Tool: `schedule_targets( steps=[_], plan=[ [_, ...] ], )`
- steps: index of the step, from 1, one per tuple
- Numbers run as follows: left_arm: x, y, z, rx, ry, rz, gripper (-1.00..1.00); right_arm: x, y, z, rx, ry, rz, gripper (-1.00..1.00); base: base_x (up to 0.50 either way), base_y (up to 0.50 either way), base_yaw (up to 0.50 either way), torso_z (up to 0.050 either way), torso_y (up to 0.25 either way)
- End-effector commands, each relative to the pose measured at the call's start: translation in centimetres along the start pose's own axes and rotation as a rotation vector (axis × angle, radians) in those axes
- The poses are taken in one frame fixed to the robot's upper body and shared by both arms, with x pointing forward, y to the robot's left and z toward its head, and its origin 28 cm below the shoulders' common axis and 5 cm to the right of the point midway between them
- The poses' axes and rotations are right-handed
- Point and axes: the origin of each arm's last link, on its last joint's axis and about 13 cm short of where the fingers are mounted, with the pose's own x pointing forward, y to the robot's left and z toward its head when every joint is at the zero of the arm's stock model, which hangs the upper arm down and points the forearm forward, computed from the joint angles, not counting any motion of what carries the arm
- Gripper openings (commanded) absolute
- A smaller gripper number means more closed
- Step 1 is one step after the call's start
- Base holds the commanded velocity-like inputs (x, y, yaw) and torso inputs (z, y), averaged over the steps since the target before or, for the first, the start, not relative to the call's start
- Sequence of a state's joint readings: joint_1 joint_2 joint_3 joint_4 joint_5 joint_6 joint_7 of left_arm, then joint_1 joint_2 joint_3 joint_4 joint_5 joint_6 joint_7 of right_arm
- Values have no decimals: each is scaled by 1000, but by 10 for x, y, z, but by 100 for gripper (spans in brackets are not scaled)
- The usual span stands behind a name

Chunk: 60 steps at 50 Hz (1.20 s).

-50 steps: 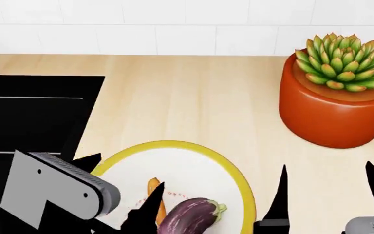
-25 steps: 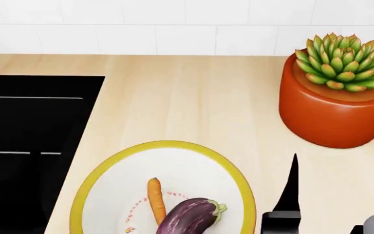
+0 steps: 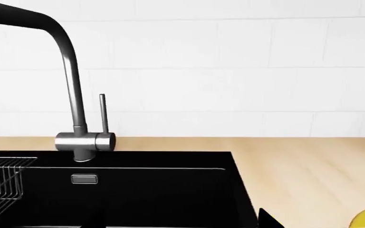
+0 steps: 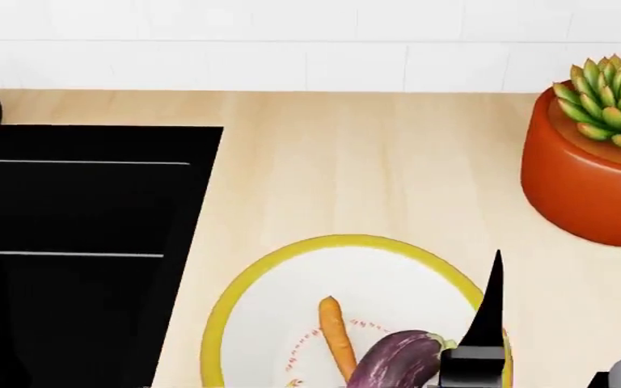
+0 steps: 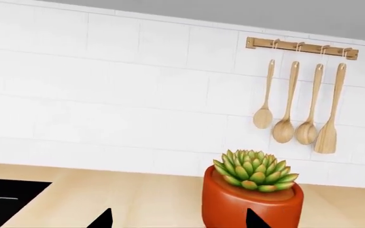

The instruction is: There is a mixed pile of frozen fruits and vegetables on the counter. Locate all the frozen vegetables and place the items in a bowl on the counter. Take all the frozen fruits and defrost them in a running sink.

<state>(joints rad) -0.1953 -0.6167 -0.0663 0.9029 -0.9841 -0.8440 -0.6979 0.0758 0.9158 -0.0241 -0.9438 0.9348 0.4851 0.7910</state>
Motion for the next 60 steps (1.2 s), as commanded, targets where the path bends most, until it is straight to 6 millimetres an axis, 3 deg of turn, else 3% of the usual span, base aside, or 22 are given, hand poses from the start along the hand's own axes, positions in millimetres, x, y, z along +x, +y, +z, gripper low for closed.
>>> schedule_targets(
  steps=[1, 60],
  plan=[
    [-3, 3, 2, 1, -32, 11, 100, 2, 1, 0, 20, -22, 7, 100, 0, 500, 0, 0, 0],
    [-3, 4, 6, 21, -57, 13, 100, 2, 3, -3, -9, -15, 8, 100, 0, 500, 0, 0, 0]
  ],
)
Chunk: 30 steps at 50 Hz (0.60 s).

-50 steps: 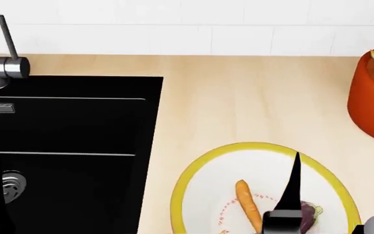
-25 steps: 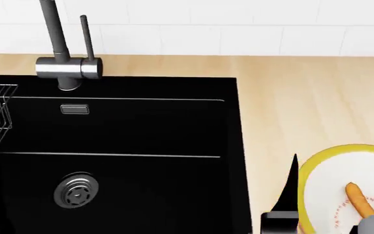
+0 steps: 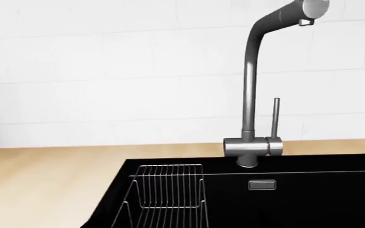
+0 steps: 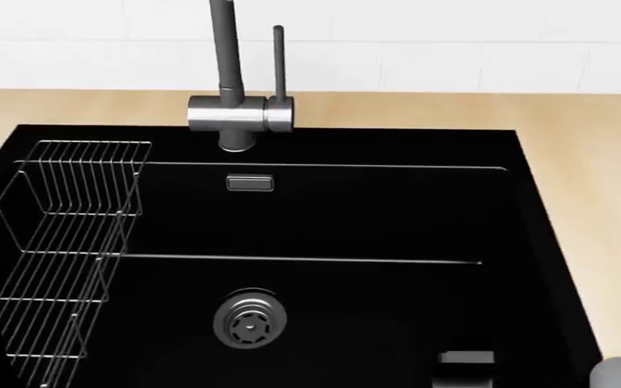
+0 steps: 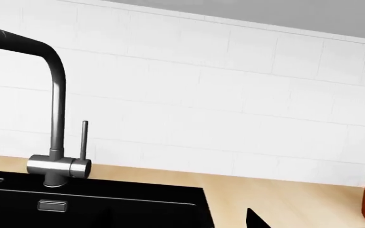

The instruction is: There is a mixed pile of frozen fruits and vegetables on the counter. Locate all the frozen vegetables and place the items in a bowl on the counter. Take all the frozen fruits and defrost them in a running sink.

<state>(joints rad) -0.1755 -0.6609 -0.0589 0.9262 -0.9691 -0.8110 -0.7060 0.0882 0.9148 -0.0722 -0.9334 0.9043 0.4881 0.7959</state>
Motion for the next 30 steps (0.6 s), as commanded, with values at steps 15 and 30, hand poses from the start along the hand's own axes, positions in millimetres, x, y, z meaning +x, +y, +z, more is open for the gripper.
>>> schedule_targets(
  steps=[15, 30],
  plan=[
    [0, 2, 4, -11, -31, 9, 100, 1, 0, 2, 10, -26, 0, 100, 0, 500, 0, 0, 0],
    [0, 1, 4, -13, -30, 9, 100, 1, 0, 2, 10, -28, -1, 100, 0, 500, 0, 0, 0]
  ],
)
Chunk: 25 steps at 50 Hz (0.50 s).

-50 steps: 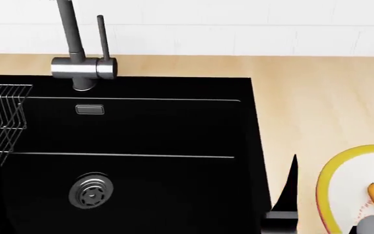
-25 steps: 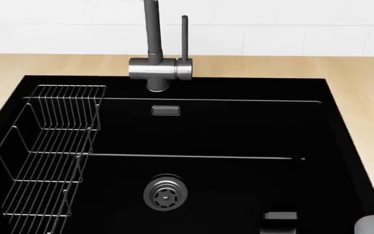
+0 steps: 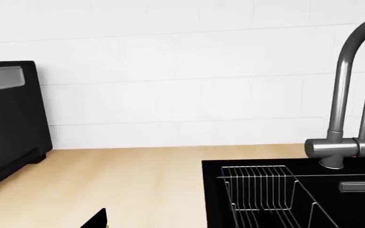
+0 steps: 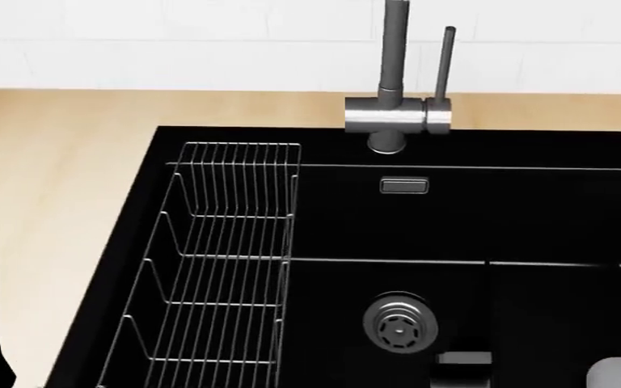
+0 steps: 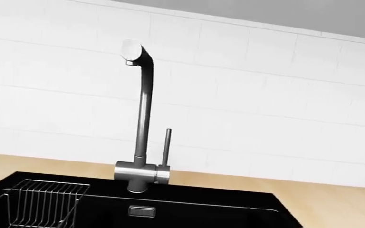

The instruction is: There is a mixed pile of frozen fruits and vegetables on the counter. Locate all the frozen vegetables and place the items in a bowl on the counter. Take all the frozen fruits and defrost them in a running sink.

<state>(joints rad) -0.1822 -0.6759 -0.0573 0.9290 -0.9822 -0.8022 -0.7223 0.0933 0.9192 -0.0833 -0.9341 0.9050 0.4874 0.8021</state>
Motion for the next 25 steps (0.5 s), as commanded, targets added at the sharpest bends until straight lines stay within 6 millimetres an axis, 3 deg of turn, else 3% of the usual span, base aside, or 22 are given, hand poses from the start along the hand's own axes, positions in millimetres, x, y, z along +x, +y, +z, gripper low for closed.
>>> schedule_targets(
  steps=[1, 25],
  plan=[
    [0, 0, 1, -15, -21, 3, 100, 1, -1, 2, 15, -31, -4, 100, 0, 500, 0, 0, 0],
    [-1, 1, 2, -26, -22, -4, 100, 1, -1, 1, 5, -27, 7, 100, 0, 500, 0, 0, 0]
  ],
)
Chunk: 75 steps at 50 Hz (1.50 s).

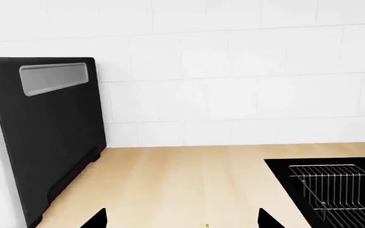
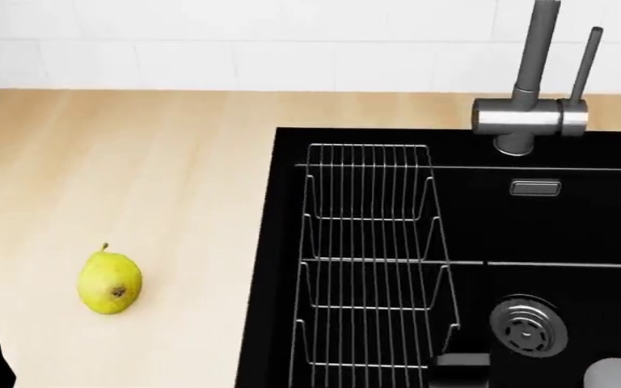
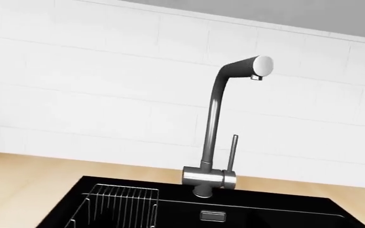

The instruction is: There is a mixed pile of frozen fruits and vegetables on the counter. Locate all the frozen vegetables and place the items in a bowl on the counter. Take all the frozen fruits and defrost them in a running sink.

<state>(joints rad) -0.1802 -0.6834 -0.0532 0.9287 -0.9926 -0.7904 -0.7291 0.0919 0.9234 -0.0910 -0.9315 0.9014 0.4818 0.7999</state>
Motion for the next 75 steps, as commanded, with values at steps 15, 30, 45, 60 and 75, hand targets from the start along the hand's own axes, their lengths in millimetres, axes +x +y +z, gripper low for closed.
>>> schedule_targets(
  steps=[15, 30, 45, 60, 75],
  plan=[
    [-2, 3, 5, -20, -29, 2, 100, 1, 1, 1, 2, -21, 17, 100, -1, 500, 0, 0, 0],
    [-2, 2, 5, -26, -24, -5, 100, 1, 3, -2, 17, 5, 48, 100, 0, 218, 0, 0, 0],
    [-2, 4, 6, -31, -16, -4, 100, 39, 24, 6, 33, 90, 286, 100, 0, 0, 0, 0, 0],
    [-2, 3, 6, -40, -20, -4, 100, 83, 65, -2, -23, 184, 510, 100, 0, 0, 0, 0, 0],
    [-9, 3, 7, -44, -32, -19, 100, 112, 90, -25, -82, 278, 640, 100, 0, 0, 0, 0, 0]
  ],
)
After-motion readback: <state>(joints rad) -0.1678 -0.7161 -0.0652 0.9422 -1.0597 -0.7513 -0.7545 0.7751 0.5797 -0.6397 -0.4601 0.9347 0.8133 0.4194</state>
